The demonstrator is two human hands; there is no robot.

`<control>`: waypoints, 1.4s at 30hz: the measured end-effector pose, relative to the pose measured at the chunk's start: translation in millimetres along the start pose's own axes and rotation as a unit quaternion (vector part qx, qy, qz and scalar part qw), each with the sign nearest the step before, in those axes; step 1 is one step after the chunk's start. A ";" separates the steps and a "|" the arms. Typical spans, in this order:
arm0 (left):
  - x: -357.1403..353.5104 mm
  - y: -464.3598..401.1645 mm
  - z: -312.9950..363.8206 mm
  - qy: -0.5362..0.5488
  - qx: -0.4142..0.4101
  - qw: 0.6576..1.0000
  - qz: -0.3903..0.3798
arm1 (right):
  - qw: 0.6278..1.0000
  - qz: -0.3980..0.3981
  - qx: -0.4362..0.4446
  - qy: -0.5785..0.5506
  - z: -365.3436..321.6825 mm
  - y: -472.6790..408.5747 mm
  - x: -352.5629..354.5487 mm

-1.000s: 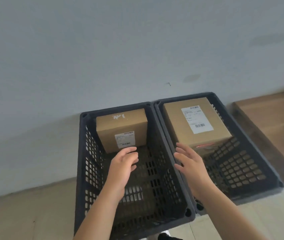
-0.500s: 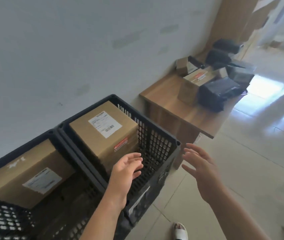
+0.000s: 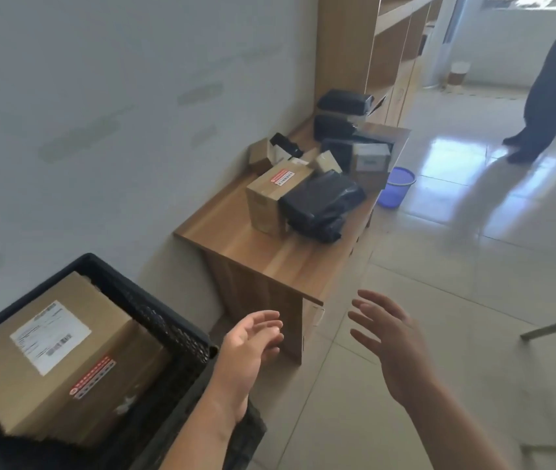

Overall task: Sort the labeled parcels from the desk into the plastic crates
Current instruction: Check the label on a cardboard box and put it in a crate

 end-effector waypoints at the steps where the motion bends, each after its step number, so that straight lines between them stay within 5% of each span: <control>1: -9.3 -8.0 1.9 -0.001 0.001 1.000 0.002 | 1.000 0.003 0.000 -0.003 -3.8 -8.4 10.8; 19: -65.2 -270.9 111.2 0.027 -0.033 0.996 0.072 | 0.999 -0.020 0.008 0.032 -140.0 -245.1 87.3; 33: -31.2 -393.7 154.1 0.047 -0.007 0.967 0.249 | 0.978 -0.161 0.018 0.132 -256.1 -447.3 26.1; 38: -21.2 -427.3 144.3 0.063 0.038 0.943 0.324 | 0.936 -0.265 0.030 0.228 -270.2 -523.8 -12.5; 42: -23.9 -445.6 132.9 0.086 0.109 0.921 0.363 | 0.826 -0.380 0.024 0.416 -263.8 -597.0 -35.2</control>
Point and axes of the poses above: each hand's wrist, its own y-axis away from the middle knuckle, its own x-axis out of the back of the hand, z = x × y, the point moved 2 cm from there along -y, towards the middle knuckle, and after that the axes turned 13 degrees about -z, right-handed, at the moved point
